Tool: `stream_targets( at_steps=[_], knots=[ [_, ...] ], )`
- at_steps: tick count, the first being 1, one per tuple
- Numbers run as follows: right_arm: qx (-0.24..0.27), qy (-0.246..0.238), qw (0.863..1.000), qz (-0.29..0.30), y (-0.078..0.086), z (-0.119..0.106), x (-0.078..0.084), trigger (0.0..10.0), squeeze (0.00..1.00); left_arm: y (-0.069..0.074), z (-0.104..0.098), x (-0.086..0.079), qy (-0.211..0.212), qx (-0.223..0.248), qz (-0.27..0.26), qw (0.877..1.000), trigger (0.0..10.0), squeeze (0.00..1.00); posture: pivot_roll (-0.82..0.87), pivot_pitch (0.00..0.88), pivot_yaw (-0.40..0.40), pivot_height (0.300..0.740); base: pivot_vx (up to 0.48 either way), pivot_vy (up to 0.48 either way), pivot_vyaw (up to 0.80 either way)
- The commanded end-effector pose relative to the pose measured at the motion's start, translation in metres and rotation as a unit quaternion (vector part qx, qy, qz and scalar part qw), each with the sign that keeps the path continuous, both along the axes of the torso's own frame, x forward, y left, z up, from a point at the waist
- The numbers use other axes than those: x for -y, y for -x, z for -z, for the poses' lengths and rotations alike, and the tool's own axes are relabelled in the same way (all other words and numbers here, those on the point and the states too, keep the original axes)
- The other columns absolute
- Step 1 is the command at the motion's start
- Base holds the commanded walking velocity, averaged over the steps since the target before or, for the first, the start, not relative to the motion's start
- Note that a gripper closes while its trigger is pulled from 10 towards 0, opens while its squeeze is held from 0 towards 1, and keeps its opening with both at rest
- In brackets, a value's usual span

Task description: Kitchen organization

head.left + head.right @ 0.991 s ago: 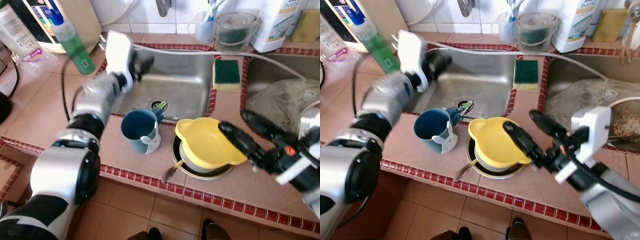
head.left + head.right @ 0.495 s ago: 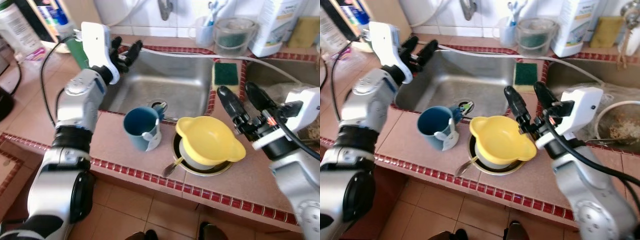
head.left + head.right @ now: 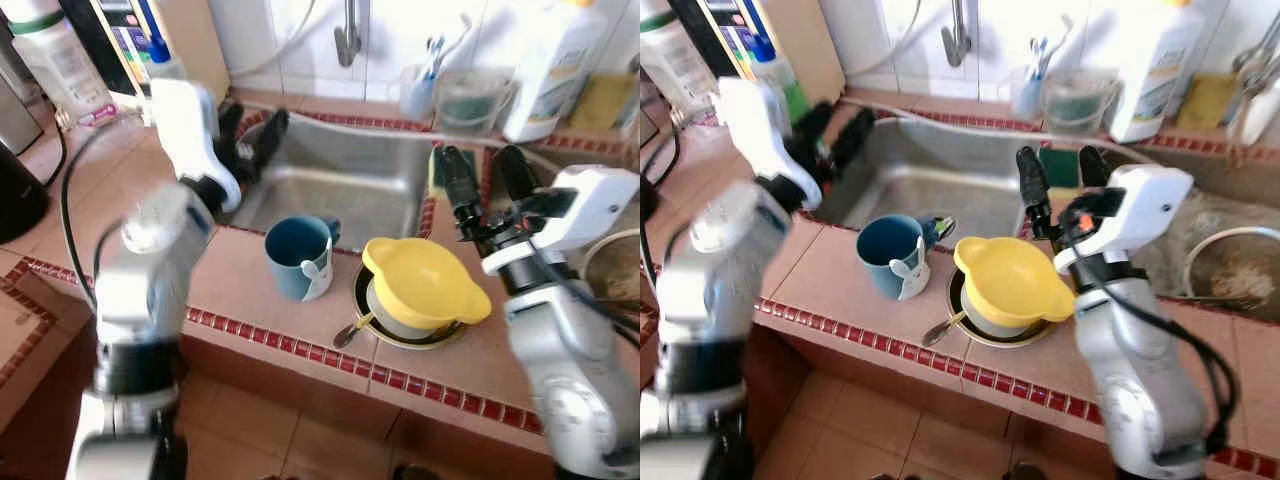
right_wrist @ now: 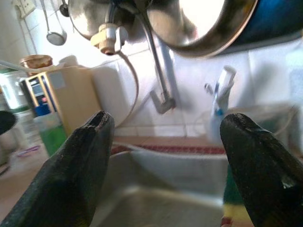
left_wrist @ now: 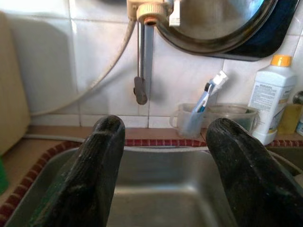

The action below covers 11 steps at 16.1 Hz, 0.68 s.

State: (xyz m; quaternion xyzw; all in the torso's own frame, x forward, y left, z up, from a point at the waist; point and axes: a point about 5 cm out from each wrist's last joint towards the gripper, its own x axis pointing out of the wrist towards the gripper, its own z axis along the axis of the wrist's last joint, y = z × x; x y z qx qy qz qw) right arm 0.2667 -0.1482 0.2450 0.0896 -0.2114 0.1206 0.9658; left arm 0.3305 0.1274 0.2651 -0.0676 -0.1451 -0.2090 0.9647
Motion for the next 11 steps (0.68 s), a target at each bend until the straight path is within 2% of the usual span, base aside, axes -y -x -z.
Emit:
stream_targets(
  at_steps=[1,4,7,8,9,11],
  knots=[
    [0.009,0.014,1.000,-0.003,0.000,0.003,-0.010,10.0,0.00,0.009,0.001,0.007,-0.007,0.006,-0.006,1.000,10.0,0.00,-0.24,0.055,0.094,0.740,0.000,0.000,0.00],
    [0.024,0.021,0.999,-0.010,-0.002,0.005,-0.016,10.0,0.00,0.015,0.011,0.013,-0.021,0.005,-0.015,1.000,10.0,0.00,-0.22,0.045,0.085,0.740,0.000,0.000,0.00],
    [0.014,0.009,1.000,0.000,-0.005,0.012,-0.016,10.0,0.00,0.023,0.020,0.004,-0.038,0.032,-0.074,0.996,10.0,0.00,-0.19,0.030,0.063,0.740,0.000,0.000,0.00],
    [0.010,0.037,0.999,-0.019,-0.006,0.024,-0.018,10.0,0.00,0.023,0.039,-0.003,-0.032,0.015,-0.089,0.995,10.0,0.00,-0.18,0.019,0.047,0.740,0.000,0.000,0.00],
    [0.001,0.031,0.999,-0.009,-0.010,0.032,-0.013,10.0,0.00,0.023,0.048,-0.008,-0.028,0.010,-0.108,0.994,10.0,0.00,-0.17,0.018,0.043,0.740,0.000,0.000,0.00],
    [-0.001,0.033,0.999,-0.004,-0.012,0.037,-0.010,10.0,0.00,0.024,0.054,-0.008,-0.023,0.002,-0.110,0.994,10.0,0.00,-0.17,0.009,0.038,0.740,0.000,0.000,0.00]
  ],
)
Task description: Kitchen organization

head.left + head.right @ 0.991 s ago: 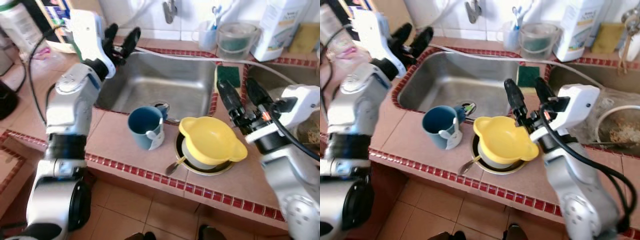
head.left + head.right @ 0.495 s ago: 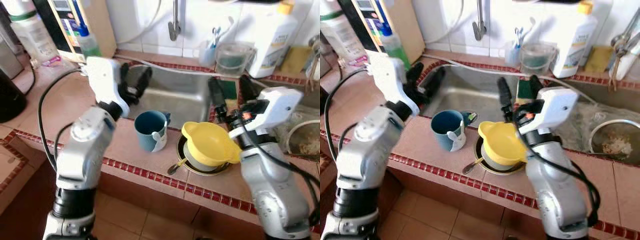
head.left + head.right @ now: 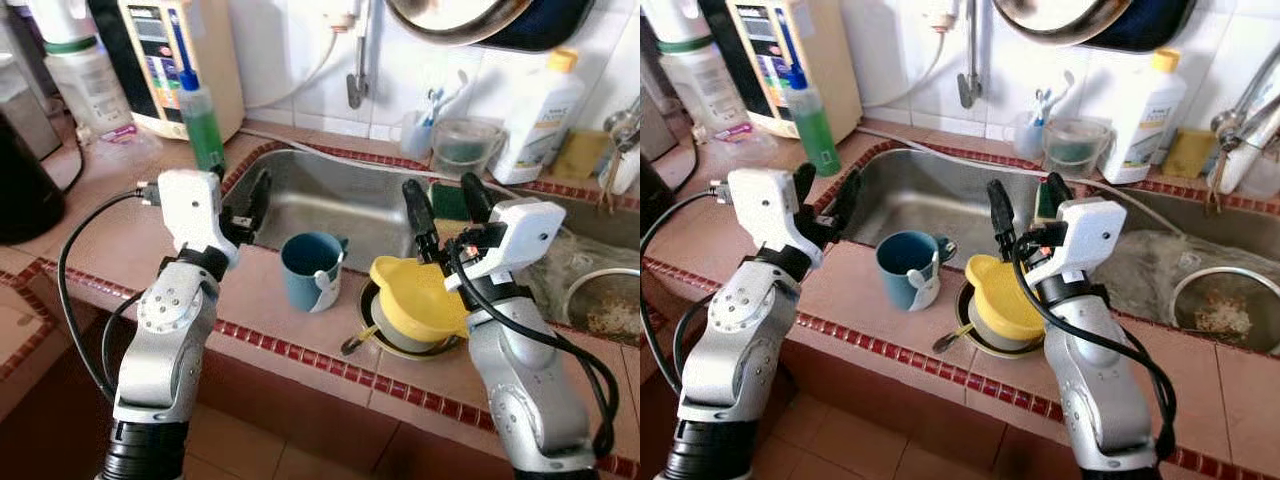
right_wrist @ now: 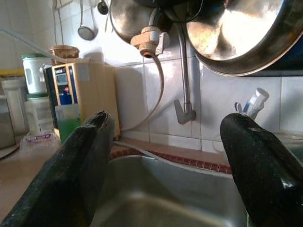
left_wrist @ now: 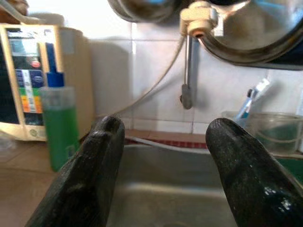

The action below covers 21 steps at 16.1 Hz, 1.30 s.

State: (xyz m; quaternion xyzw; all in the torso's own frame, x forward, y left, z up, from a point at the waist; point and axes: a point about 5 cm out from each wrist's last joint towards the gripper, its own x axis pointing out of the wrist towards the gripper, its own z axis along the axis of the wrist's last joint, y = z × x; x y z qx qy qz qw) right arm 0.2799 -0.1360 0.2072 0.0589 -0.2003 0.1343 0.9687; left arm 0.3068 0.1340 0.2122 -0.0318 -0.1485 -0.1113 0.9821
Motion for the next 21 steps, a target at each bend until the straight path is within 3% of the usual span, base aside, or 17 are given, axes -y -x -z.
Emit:
stream_targets(
  at_steps=[1,2,4,6,9,11,13,15,17,18,21],
  knots=[
    [0.005,-0.002,1.000,0.005,-0.001,0.002,0.002,10.0,0.00,0.001,0.003,-0.001,-0.009,0.005,-0.009,1.000,10.0,0.00,-0.17,0.006,0.036,0.740,0.000,0.000,0.00],
    [0.009,0.004,1.000,0.010,-0.003,0.005,0.001,10.0,0.00,0.001,0.010,-0.001,-0.025,0.005,-0.018,1.000,10.0,0.00,-0.17,0.002,0.036,0.740,0.000,0.000,0.00],
    [0.012,0.001,1.000,0.010,-0.005,0.004,-0.001,10.0,0.00,0.000,0.003,0.000,0.002,0.003,-0.009,1.000,10.0,0.00,-0.18,0.000,0.038,0.740,0.000,0.000,0.00],
    [0.013,0.008,1.000,0.011,-0.004,0.004,-0.001,10.0,0.00,0.002,0.004,0.000,-0.002,-0.009,0.005,1.000,10.0,0.00,-0.19,0.000,0.043,0.740,0.000,0.000,0.00],
    [0.001,0.028,0.999,0.020,0.001,0.016,0.007,10.0,0.00,0.008,0.000,0.005,-0.021,-0.052,0.084,0.995,10.0,0.00,-0.19,0.000,0.043,0.740,0.000,0.000,0.00],
    [-0.018,0.034,0.999,0.026,0.011,0.028,0.011,10.0,0.00,0.011,-0.007,0.012,-0.068,-0.054,0.134,0.987,10.0,0.00,-0.19,0.000,0.048,0.740,0.000,0.000,0.00],
    [-0.032,0.034,0.999,0.022,0.020,0.033,0.012,10.0,0.00,0.008,-0.012,0.014,-0.044,-0.070,0.154,0.985,10.0,0.00,-0.20,0.000,0.057,0.740,0.000,0.000,0.00],
    [-0.046,0.039,0.998,0.013,0.036,0.039,0.014,10.0,0.00,0.003,-0.005,0.018,-0.066,-0.108,0.189,0.974,10.0,0.00,-0.22,0.000,0.071,0.740,0.000,0.000,0.00],
    [-0.050,0.045,0.998,0.008,0.042,0.040,0.015,10.0,0.00,0.000,-0.003,0.017,-0.077,-0.117,0.191,0.972,10.0,0.00,-0.24,0.000,0.080,0.740,0.000,0.000,0.00],
    [-0.060,0.053,0.997,-0.015,0.053,0.039,0.015,10.0,0.00,-0.004,-0.002,0.016,-0.082,-0.140,0.197,0.967,10.0,0.00,-0.26,0.000,0.091,0.740,0.000,0.000,0.00],
    [-0.077,0.071,0.992,-0.064,0.064,0.035,0.018,10.0,0.00,-0.011,-0.002,0.014,-0.101,-0.159,0.199,0.962,10.0,0.00,-0.29,0.000,0.099,0.740,0.000,0.000,0.00]
  ],
)
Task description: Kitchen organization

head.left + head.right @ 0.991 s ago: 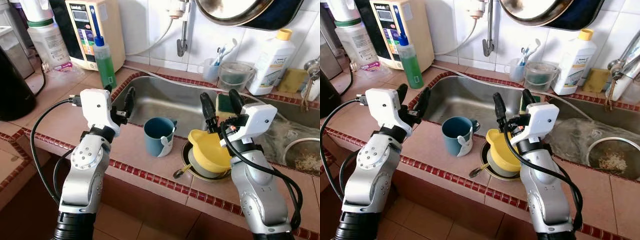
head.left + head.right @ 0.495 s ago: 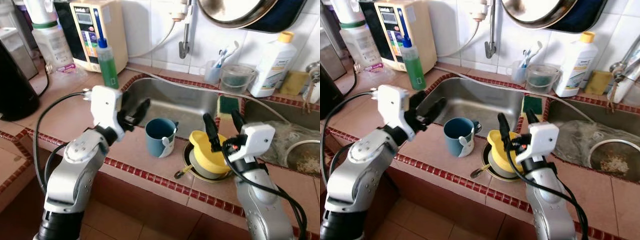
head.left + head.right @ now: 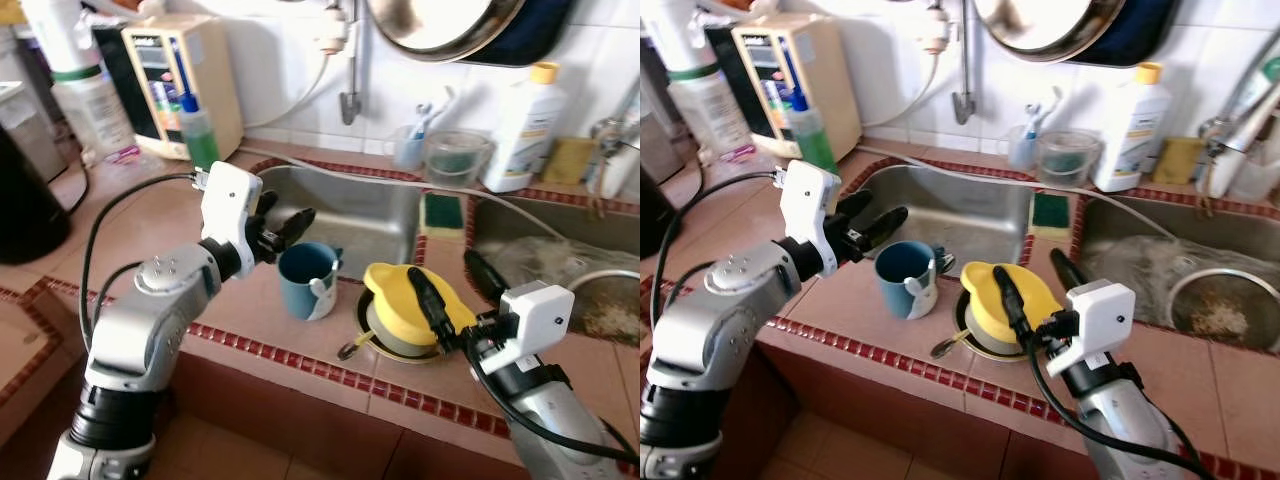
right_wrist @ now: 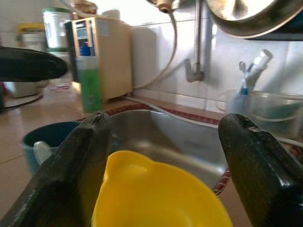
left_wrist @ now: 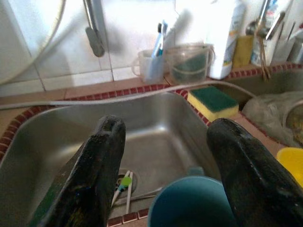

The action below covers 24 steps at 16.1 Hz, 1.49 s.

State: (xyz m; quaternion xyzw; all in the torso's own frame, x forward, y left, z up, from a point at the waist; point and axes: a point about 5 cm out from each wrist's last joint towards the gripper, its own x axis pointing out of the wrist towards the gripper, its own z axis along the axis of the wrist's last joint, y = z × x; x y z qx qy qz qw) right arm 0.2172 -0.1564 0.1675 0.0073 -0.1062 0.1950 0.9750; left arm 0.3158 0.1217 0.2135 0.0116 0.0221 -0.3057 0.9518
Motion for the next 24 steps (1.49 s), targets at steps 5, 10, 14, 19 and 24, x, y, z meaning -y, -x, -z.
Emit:
stream_targets(
  at_steps=[5,10,14,19,24],
  knots=[
    [-0.023,0.042,0.994,-0.097,0.015,-0.014,0.002,10.0,0.00,-0.010,0.003,-0.004,-0.084,-0.058,0.018,0.995,10.0,0.00,-0.31,0.000,0.105,0.740,0.000,0.000,0.00],
    [-0.039,0.047,0.990,-0.124,0.018,-0.017,-0.001,10.0,0.00,-0.022,0.006,-0.015,-0.135,-0.087,0.006,0.987,10.0,0.00,-0.30,0.000,0.107,0.740,0.000,0.000,0.00],
    [-0.040,0.045,0.990,-0.127,0.018,-0.019,-0.002,10.0,0.00,-0.027,0.009,-0.028,-0.161,-0.113,-0.015,0.980,10.0,0.00,-0.30,0.000,0.120,0.740,0.000,0.000,0.00],
    [-0.049,0.041,0.990,-0.125,0.020,-0.018,-0.002,10.0,0.00,-0.029,0.002,-0.032,-0.148,-0.133,0.004,0.980,10.0,0.00,-0.30,0.013,0.132,0.740,0.000,0.000,0.00],
    [-0.051,0.041,0.990,-0.126,0.021,-0.017,-0.004,10.0,0.00,-0.028,0.001,-0.035,-0.146,-0.149,0.026,0.978,10.0,0.00,-0.30,0.021,0.134,0.740,0.000,0.000,0.00]
  ],
)
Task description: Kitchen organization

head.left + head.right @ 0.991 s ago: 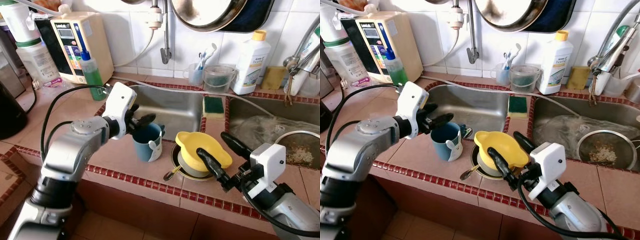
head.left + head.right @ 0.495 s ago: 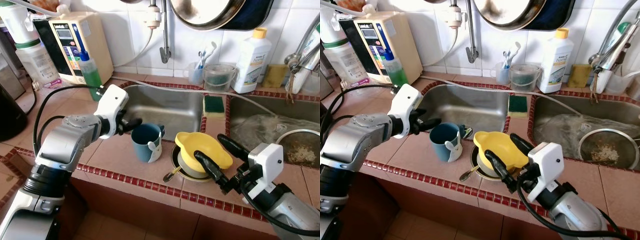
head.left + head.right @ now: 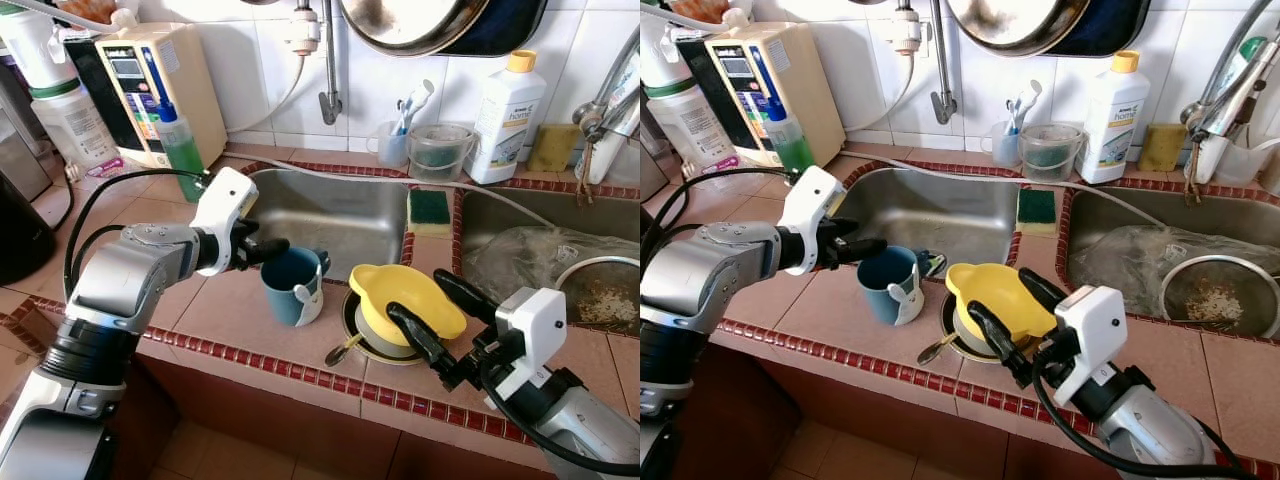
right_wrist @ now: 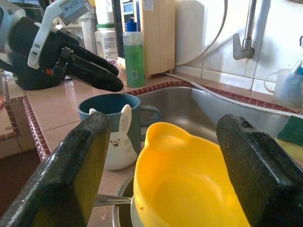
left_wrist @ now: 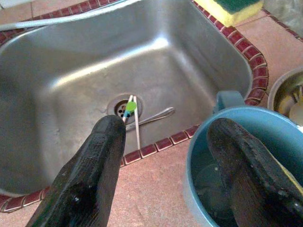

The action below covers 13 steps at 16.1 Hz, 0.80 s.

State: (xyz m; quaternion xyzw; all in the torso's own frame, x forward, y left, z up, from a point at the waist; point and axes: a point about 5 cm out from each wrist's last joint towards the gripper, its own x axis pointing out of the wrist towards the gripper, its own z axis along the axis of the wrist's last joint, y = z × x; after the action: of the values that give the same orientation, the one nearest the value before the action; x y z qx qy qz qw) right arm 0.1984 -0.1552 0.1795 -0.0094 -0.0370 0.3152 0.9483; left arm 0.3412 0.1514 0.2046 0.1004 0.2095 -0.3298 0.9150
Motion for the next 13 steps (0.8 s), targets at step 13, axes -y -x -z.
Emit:
stream_targets(
  at_steps=[13],
  knots=[
    [0.012,-0.001,1.000,0.009,0.002,-0.007,-0.001,10.0,0.00,0.001,0.011,-0.001,-0.061,-0.052,0.027,0.996,10.0,0.00,-0.31,0.048,0.153,0.740,0.000,0.000,0.00]
  ],
)
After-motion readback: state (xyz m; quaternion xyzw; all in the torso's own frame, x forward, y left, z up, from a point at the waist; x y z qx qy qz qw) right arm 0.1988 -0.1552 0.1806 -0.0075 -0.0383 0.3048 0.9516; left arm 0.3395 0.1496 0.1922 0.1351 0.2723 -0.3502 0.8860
